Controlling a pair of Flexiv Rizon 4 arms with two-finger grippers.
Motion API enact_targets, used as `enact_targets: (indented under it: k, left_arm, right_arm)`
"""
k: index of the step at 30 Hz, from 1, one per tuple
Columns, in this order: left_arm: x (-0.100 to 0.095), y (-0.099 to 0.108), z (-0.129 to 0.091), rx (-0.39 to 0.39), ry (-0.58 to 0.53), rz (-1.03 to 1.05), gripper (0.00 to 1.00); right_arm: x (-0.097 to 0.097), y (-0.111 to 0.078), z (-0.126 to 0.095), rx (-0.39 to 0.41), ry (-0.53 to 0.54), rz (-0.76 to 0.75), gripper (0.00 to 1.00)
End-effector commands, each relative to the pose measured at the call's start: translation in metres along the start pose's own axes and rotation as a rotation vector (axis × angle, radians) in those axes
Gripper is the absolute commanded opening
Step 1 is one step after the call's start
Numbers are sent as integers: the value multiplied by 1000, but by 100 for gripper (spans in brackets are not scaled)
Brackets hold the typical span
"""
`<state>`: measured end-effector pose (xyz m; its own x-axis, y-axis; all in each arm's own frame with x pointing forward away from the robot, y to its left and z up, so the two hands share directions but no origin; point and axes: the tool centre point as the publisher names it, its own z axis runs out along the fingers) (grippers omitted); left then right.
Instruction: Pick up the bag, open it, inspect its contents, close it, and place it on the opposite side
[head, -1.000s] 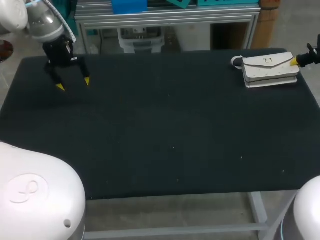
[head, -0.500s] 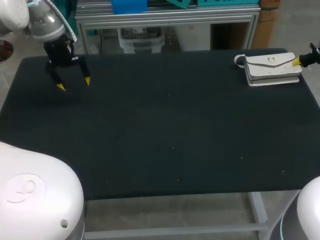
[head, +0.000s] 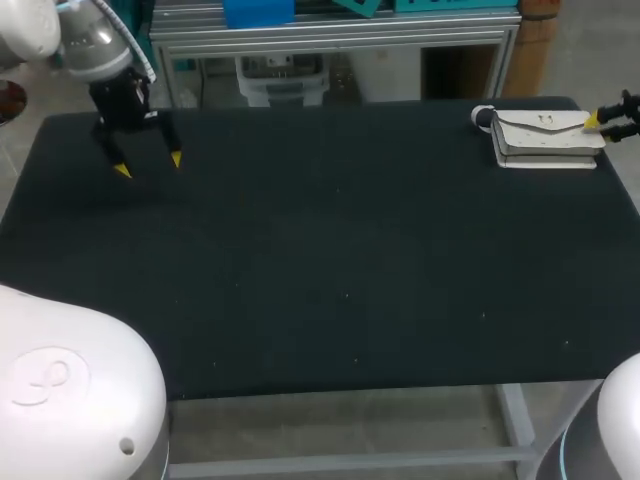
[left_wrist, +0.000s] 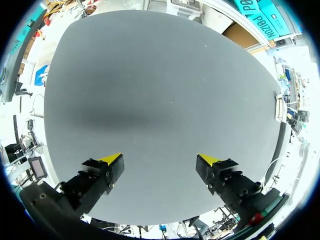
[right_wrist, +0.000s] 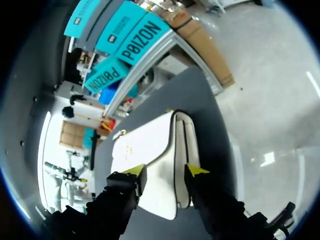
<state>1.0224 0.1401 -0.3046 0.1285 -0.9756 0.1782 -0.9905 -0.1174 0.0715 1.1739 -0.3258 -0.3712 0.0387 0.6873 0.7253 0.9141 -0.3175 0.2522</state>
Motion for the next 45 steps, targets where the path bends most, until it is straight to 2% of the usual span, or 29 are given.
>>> enact_targets:
  k: [1, 6, 11, 14, 18, 20, 24, 32, 45]
  left_arm:
    - [-2, 7, -1, 23, 7, 4, 100]
    - [-2, 7, -2, 28, 11, 12, 100]
    - [-1, 7, -5, 39, 9, 23, 100]
    - [-2, 6, -7, 49, 1, 30, 100]
    - [-2, 5, -12, 71, -12, 37, 100]
    - [-2, 5, -14, 77, -17, 38, 100]
    - [-3, 3, -19, 94, -42, 34, 100]
    - [-2, 2, -25, 118, -56, 34, 100]
    - [2, 3, -33, 147, -79, 45, 100]
  right_arm:
    - [6, 4, -16, 294, -12, 0, 100]
    - [24, -1, -42, 272, -58, -18, 100]
    - [46, -12, -59, 287, -133, -36, 100]
    - [59, -21, -65, 291, -180, -59, 100]
    - [81, -44, -76, 287, -314, -69, 100]
    - [85, -48, -78, 285, -355, -63, 100]
    - [100, -70, -87, 294, -437, -77, 100]
    - [116, -103, -96, 310, -587, -67, 100]
    - [155, -143, -97, 306, -703, -197, 100]
